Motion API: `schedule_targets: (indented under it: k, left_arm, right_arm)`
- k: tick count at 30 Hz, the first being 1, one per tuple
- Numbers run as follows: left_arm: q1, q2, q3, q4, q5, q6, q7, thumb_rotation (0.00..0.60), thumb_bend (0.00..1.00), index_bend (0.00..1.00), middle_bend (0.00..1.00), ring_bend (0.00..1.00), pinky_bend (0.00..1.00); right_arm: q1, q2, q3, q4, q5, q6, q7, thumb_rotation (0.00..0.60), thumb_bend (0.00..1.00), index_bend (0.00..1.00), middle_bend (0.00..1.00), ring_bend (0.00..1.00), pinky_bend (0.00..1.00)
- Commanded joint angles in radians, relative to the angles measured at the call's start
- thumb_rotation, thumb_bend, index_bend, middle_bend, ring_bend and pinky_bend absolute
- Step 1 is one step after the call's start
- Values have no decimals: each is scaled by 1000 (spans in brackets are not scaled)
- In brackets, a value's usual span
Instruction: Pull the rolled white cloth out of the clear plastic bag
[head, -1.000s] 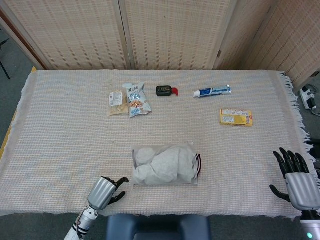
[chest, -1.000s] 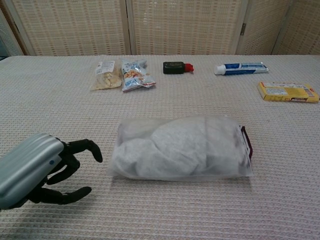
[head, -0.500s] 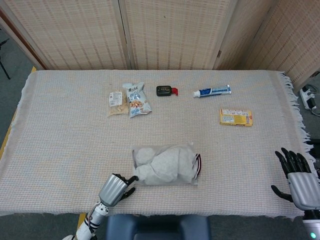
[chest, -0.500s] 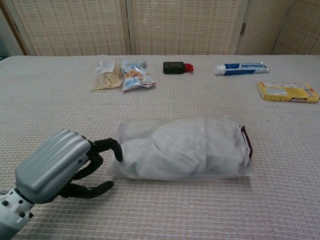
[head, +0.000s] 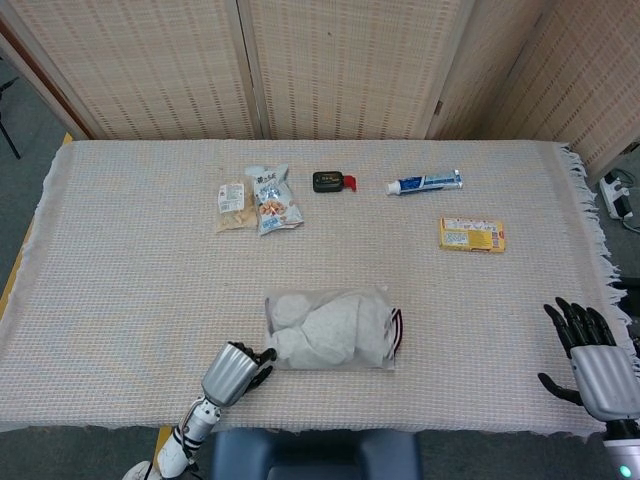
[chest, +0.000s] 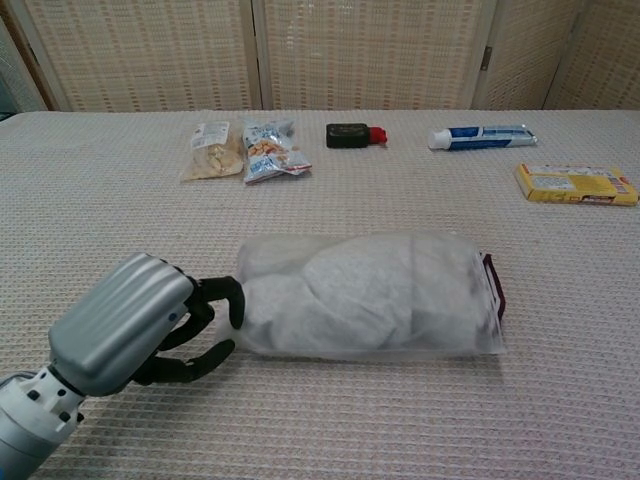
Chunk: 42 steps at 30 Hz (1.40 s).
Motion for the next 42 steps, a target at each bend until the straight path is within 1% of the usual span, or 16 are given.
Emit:
schedule_targets:
  k: [1,7,11,14,16,17,18,20,22,26,31,34,38,42]
  left_arm:
    - [-8,-12,6,24,-7,4,-10,600,434,610,1000,1000,1000]
    - [-18,-27,15,55,-12,23,-25,600,487,680,1000,1000,1000]
    - [-21,-32,22,68,-16,38,-38,600,492,722,1000,1000,1000]
    - [-23,-33,27,74,-19,46,-45,600,495,743,1000,1000,1000]
    - [-24,-30,32,74,-20,51,-45,600,495,747,1000,1000,1000]
    - [-24,-27,34,72,-19,55,-44,600,494,747,1000,1000,1000]
    - [-24,-25,38,70,-18,57,-43,600,493,747,1000,1000,1000]
    - [-24,-20,46,60,-14,64,-38,600,492,746,1000,1000,1000]
    - [-23,-18,52,52,-13,65,-31,600,491,746,1000,1000,1000]
    - [-24,-12,58,36,-16,63,-21,600,491,746,1000,1000,1000]
    - [-25,-1,60,25,-21,64,-14,600,490,747,1000,1000,1000]
    - [-27,6,61,20,-24,66,-14,600,490,747,1000,1000,1000]
    - [-32,14,56,15,-29,68,-12,600,490,748,1000,1000,1000]
    - [-37,22,51,12,-35,68,-8,600,489,749,1000,1000,1000]
  right_arm:
    - [2,0,-1,-1,1,-3,-1,600,150,0,0,0,0]
    - [8,-6,-4,3,-3,-13,-2,600,149,0,0,0,0]
    - [26,-11,-17,7,-20,-49,6,600,150,0,0,0,0]
    - [47,-35,-20,28,-44,-71,15,600,150,0,0,0,0]
    - [71,-78,-16,67,-65,-92,41,600,152,4,0,0,0]
    - [87,-104,-15,93,-81,-104,50,600,157,31,0,0,0]
    - [98,-125,-14,119,-90,-112,60,600,162,65,0,0,0]
    - [130,-181,-6,174,-113,-131,91,600,186,197,0,0,0]
    - [157,-225,2,216,-123,-147,130,600,209,286,0,0,0]
    - [210,-327,18,319,-149,-161,210,600,246,387,0,0,0]
    - [262,-439,35,437,-147,-183,267,600,255,432,0,0,0]
    - [290,-504,49,508,-149,-180,277,600,256,432,0,0,0]
    - [315,-562,43,582,-159,-180,287,600,259,428,0,0,0]
    - [327,-610,37,638,-165,-158,319,600,263,427,0,0,0]
